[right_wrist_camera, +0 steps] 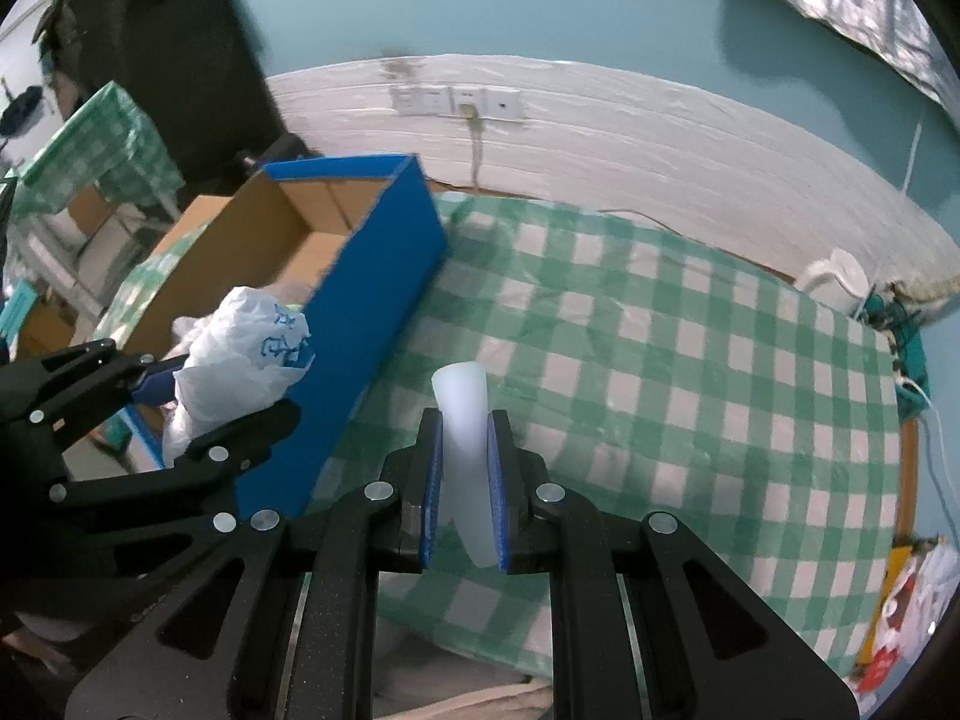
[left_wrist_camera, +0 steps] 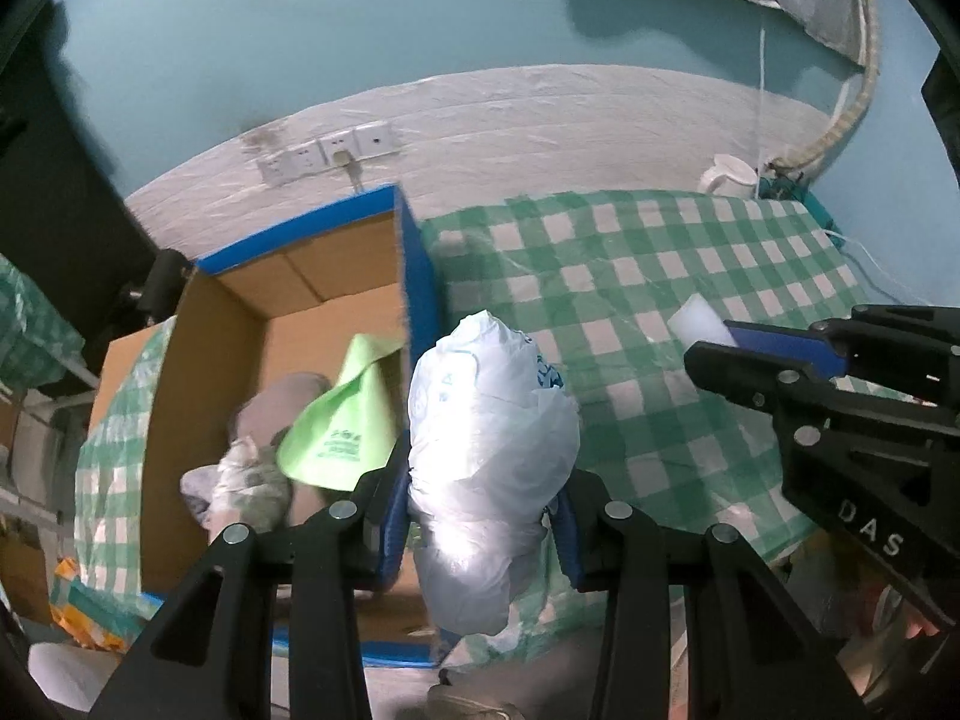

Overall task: Organize soft objects
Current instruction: 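Carry the white bag into the box with the left tool while the right tool carries the tube, then open the right tool to drop the tube while the left tool releases the bag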

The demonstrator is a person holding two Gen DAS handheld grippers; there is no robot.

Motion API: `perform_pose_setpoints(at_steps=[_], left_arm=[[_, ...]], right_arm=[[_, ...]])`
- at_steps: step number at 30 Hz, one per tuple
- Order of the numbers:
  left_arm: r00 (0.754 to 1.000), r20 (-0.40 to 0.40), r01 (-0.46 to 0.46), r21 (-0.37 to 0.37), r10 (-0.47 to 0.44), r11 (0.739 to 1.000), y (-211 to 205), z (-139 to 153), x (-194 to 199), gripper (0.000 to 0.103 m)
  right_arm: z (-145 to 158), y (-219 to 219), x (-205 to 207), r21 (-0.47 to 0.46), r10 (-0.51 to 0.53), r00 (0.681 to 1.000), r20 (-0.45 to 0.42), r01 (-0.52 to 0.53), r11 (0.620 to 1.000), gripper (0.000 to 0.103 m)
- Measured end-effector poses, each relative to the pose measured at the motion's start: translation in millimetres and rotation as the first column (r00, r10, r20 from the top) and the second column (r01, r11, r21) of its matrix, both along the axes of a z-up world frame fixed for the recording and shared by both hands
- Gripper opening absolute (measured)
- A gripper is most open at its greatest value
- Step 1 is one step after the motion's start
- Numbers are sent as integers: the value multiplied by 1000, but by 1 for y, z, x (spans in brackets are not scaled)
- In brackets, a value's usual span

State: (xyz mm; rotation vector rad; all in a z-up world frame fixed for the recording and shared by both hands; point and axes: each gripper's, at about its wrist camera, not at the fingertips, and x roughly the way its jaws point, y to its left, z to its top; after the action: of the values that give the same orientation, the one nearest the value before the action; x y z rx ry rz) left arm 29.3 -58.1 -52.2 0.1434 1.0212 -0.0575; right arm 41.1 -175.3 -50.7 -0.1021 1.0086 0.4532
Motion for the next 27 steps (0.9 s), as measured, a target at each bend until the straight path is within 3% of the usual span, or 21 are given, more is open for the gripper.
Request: perform_pose_setpoints(at_steps=[14, 27], left_arm=[[996, 42, -73, -24, 74, 997, 56, 11, -12, 41], [982, 6, -188, -73, 189, 979, 130, -6, -11, 40]], right_arm=[[10, 70, 6, 16, 92, 996, 10, -92, 996, 12], [3, 137, 11, 4, 171, 985, -8, -171, 985, 12]])
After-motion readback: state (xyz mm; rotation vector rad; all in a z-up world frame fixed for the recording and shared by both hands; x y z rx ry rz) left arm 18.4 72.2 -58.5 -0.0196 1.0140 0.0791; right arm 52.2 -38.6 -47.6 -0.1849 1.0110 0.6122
